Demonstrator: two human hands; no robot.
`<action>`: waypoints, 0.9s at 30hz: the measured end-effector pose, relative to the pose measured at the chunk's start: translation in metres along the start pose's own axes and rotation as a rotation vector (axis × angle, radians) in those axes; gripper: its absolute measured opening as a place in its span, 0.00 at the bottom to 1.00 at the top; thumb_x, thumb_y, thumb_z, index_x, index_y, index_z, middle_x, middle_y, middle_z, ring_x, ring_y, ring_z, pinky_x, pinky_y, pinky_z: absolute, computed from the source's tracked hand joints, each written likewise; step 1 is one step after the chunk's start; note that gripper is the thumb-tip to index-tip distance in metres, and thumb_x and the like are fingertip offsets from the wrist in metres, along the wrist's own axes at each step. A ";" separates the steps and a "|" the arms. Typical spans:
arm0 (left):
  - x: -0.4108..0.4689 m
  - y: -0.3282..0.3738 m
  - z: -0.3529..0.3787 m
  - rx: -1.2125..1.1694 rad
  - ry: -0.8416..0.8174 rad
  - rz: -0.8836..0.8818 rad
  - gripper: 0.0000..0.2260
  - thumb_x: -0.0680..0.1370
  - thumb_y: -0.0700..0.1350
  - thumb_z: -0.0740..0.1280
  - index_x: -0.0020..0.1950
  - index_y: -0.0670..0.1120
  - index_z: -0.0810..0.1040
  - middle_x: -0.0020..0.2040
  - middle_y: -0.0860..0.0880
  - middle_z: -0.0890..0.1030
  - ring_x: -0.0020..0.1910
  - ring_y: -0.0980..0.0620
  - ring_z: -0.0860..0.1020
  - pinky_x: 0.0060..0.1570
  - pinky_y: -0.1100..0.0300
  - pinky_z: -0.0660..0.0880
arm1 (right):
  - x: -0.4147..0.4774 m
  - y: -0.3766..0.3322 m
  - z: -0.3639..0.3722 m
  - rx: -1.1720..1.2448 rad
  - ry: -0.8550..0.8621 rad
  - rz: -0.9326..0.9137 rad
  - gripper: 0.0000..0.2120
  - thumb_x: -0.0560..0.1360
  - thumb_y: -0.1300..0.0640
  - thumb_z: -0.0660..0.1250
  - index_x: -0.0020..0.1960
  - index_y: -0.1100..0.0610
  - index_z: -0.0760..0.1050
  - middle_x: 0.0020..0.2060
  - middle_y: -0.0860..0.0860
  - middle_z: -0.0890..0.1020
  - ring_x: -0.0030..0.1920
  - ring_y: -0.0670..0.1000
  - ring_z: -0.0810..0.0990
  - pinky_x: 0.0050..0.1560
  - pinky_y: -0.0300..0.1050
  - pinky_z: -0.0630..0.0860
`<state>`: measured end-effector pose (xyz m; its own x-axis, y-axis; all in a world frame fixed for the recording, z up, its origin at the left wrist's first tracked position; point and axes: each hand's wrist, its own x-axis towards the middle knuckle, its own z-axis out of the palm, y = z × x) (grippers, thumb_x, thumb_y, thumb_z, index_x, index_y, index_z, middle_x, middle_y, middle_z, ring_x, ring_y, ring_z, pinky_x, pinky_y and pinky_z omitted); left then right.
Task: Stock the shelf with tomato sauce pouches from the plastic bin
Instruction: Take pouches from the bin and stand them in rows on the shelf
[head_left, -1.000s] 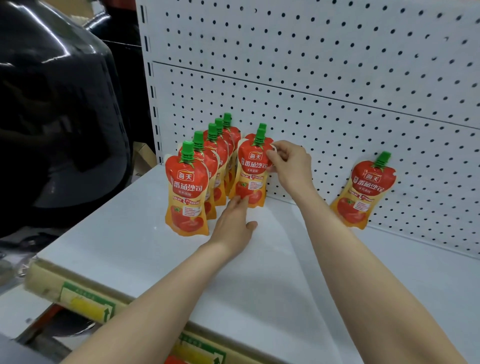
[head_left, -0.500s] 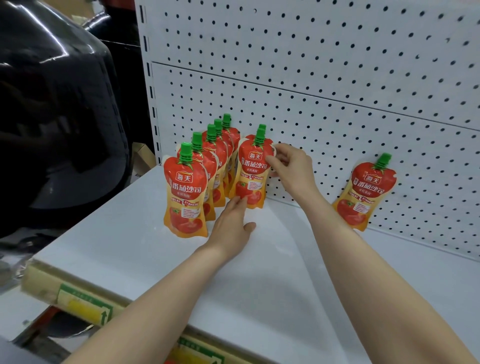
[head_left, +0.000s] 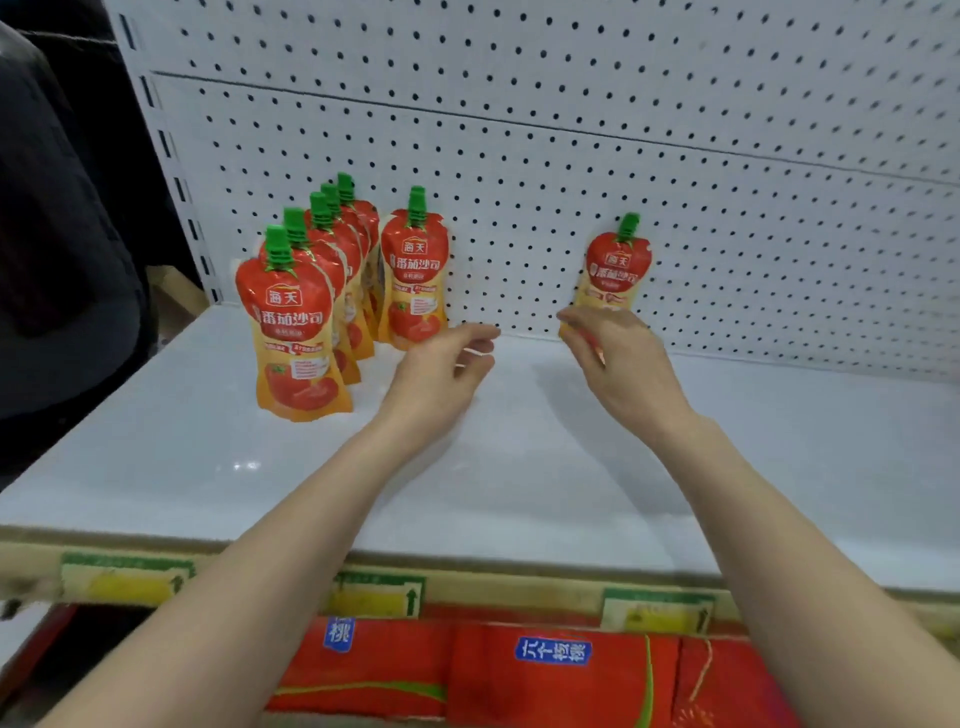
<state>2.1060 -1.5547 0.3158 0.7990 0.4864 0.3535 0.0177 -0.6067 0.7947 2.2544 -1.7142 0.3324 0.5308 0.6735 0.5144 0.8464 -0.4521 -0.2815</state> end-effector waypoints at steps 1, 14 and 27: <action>-0.006 0.008 0.005 -0.024 -0.018 0.026 0.14 0.79 0.40 0.65 0.64 0.49 0.78 0.54 0.52 0.82 0.51 0.56 0.79 0.52 0.68 0.75 | -0.017 0.002 -0.007 -0.017 0.013 0.026 0.13 0.81 0.54 0.62 0.65 0.54 0.77 0.58 0.53 0.83 0.58 0.57 0.77 0.55 0.49 0.72; -0.107 0.102 0.118 -0.351 -0.359 0.369 0.13 0.78 0.38 0.65 0.61 0.47 0.79 0.53 0.52 0.82 0.49 0.58 0.80 0.52 0.66 0.76 | -0.259 0.041 -0.096 -0.277 0.399 0.438 0.12 0.81 0.59 0.63 0.63 0.56 0.77 0.51 0.52 0.83 0.51 0.54 0.77 0.52 0.46 0.71; -0.233 0.075 0.308 -0.208 -0.972 0.283 0.15 0.79 0.40 0.65 0.65 0.52 0.76 0.57 0.53 0.79 0.54 0.58 0.77 0.57 0.58 0.76 | -0.486 0.116 -0.054 -0.209 0.285 1.119 0.14 0.79 0.61 0.63 0.64 0.55 0.74 0.52 0.50 0.81 0.51 0.52 0.79 0.48 0.47 0.75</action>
<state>2.1063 -1.9078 0.1411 0.9002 -0.4310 0.0627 -0.2766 -0.4547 0.8466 2.0923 -2.1255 0.0936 0.9234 -0.3036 0.2348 -0.1234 -0.8142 -0.5673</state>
